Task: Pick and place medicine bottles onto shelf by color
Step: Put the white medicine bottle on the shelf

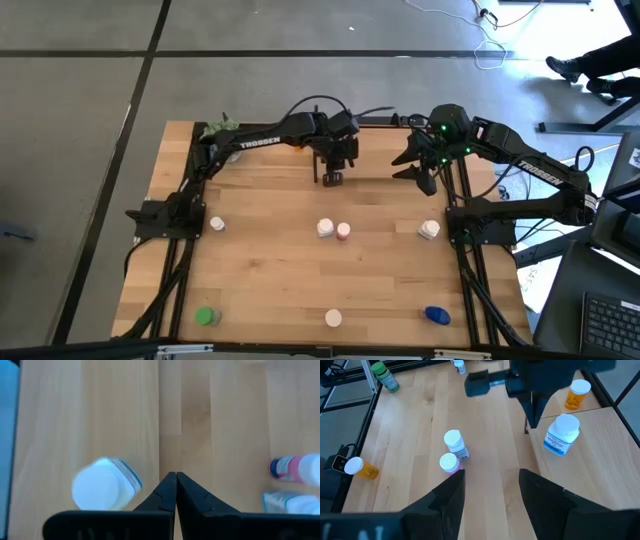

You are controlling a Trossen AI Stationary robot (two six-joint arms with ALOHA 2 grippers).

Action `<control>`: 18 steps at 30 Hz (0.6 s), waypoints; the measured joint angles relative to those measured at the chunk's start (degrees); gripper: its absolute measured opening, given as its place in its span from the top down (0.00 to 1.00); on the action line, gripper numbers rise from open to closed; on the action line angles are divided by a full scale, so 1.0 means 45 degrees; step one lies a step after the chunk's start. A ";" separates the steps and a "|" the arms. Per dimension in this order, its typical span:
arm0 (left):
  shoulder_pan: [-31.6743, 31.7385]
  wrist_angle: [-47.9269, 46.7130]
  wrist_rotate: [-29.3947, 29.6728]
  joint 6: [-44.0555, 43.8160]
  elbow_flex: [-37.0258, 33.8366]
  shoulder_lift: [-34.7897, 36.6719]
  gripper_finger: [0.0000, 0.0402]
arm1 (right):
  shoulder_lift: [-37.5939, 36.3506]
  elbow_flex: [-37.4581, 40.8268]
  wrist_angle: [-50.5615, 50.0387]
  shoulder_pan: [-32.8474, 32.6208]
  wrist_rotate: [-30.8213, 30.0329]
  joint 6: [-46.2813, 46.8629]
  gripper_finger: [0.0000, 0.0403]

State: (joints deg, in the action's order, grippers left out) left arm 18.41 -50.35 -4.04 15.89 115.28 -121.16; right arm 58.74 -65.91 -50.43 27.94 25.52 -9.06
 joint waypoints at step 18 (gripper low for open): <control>-0.0397 0.1899 0.2832 0.1613 -0.1632 -0.0015 1.00 | 0.0000 0.0000 0.0003 0.0000 0.0001 0.0000 0.53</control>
State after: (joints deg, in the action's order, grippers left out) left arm 16.63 -41.80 8.70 23.15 107.94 -121.23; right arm 58.74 -65.91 -50.42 27.94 25.52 -9.06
